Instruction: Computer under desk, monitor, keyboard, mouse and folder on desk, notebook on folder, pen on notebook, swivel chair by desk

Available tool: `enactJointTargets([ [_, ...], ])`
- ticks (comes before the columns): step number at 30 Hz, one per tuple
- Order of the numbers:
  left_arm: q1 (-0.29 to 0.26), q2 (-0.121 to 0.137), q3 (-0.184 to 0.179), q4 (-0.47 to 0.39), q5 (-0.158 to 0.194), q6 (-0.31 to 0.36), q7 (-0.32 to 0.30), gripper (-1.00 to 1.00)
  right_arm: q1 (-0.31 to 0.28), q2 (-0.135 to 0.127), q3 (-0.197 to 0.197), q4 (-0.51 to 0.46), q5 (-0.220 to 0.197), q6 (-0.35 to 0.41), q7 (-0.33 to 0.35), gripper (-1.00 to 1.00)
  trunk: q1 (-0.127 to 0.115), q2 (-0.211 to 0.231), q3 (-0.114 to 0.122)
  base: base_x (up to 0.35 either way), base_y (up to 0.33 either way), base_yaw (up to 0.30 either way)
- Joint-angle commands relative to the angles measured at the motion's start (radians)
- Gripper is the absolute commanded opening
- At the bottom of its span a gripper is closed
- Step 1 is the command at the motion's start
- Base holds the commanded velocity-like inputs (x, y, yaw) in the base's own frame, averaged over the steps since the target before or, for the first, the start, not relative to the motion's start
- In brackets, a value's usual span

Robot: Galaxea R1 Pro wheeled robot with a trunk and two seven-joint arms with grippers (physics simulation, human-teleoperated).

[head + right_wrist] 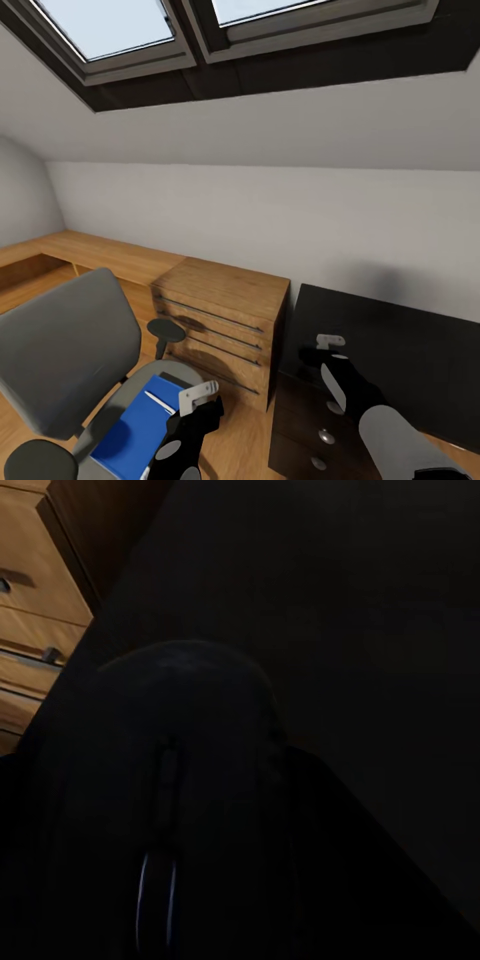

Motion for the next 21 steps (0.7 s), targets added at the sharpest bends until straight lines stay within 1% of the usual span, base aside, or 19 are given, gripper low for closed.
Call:
enactJointTargets([
  [1, -0.001, 0.000, -0.001, -0.001, 0.006, 0.003, 0.008, 1.00, 0.000, -0.001, 0.007, -0.002, -0.014, 0.005, -0.009, -1.00, 0.004, -0.008, -0.004, 0.000, 0.000, 0.000],
  [9, -0.001, 0.000, -0.003, -0.001, 0.006, 0.003, 0.008, 1.00, 0.000, -0.001, 0.007, -0.003, -0.014, 0.005, -0.009, -1.00, 0.035, -0.064, -0.029, 0.000, 0.000, 0.000],
  [15, -0.001, 0.002, -0.003, -0.001, 0.006, 0.004, 0.007, 1.00, -0.001, -0.001, 0.007, -0.004, -0.014, 0.005, -0.009, -1.00, 0.035, -0.064, -0.029, 0.000, 0.000, 0.000],
  [21, -0.001, 0.018, -0.002, -0.001, 0.006, 0.004, 0.006, 1.00, -0.001, -0.001, 0.007, -0.005, -0.014, 0.005, -0.009, -1.00, 0.035, -0.064, -0.029, 0.011, 0.000, 0.000],
])
